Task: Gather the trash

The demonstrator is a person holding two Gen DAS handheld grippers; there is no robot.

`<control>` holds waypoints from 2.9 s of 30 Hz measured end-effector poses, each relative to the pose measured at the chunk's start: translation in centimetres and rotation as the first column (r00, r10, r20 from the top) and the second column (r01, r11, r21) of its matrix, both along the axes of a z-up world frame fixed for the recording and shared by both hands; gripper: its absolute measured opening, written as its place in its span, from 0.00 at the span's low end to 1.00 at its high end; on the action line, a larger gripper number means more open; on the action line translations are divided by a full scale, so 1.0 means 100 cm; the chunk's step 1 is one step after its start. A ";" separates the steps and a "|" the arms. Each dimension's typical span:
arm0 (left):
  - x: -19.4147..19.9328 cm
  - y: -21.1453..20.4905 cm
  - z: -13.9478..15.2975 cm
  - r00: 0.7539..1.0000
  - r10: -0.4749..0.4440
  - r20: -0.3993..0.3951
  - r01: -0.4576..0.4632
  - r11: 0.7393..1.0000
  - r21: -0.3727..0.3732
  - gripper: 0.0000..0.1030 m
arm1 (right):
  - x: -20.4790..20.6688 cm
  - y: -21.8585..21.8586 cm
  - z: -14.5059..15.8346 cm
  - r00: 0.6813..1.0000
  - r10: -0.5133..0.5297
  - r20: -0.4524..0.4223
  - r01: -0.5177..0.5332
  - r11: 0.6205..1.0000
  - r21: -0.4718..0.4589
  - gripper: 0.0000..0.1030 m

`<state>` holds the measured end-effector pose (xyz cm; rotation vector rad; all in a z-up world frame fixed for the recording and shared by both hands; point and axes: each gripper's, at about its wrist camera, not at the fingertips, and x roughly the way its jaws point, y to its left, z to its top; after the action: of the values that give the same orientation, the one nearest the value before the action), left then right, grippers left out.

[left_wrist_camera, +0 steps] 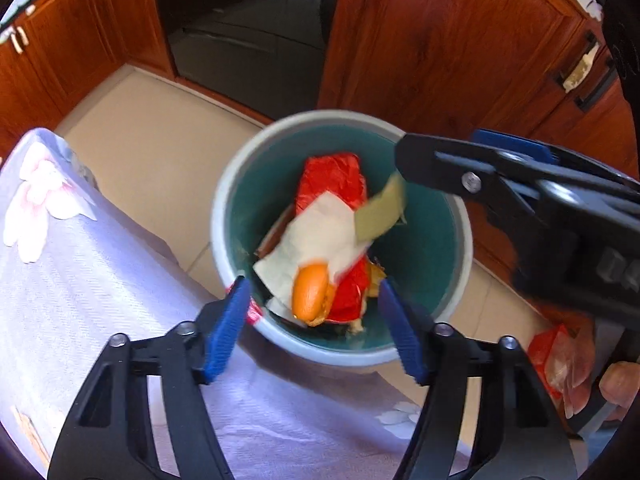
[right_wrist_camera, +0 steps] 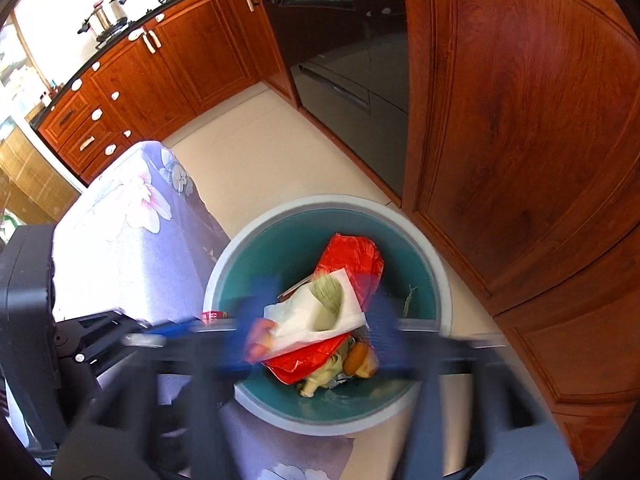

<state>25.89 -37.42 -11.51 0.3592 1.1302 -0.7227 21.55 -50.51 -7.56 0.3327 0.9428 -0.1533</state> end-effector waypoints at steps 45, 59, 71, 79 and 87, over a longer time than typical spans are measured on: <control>-0.144 0.163 0.133 0.949 0.213 0.233 -0.188 0.974 -0.124 0.96 | -0.159 0.109 0.094 0.998 0.035 -0.057 -0.045 0.981 -0.190 0.93; -0.182 0.201 0.137 0.929 0.287 0.235 -0.258 0.955 -0.147 0.96 | -0.207 0.152 0.110 0.995 0.082 -0.062 -0.095 0.963 -0.252 0.94; -0.187 0.205 0.113 0.920 0.321 0.227 -0.303 0.947 -0.111 0.96 | -0.217 0.160 0.074 0.991 0.086 -0.105 -0.114 0.947 -0.302 0.93; -0.185 0.203 0.087 0.921 0.326 0.213 -0.316 0.945 -0.081 0.96 | -0.212 0.159 0.055 0.985 0.098 -0.139 -0.134 0.950 -0.281 0.94; -0.176 0.203 0.069 0.922 0.340 0.186 -0.334 0.940 -0.064 0.96 | -0.205 0.154 0.043 0.981 0.090 -0.170 -0.134 0.953 -0.272 0.94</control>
<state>8.29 -17.09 -4.64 0.1951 0.9618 -0.3903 1.04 -35.11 -3.29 0.0017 1.0761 -0.2088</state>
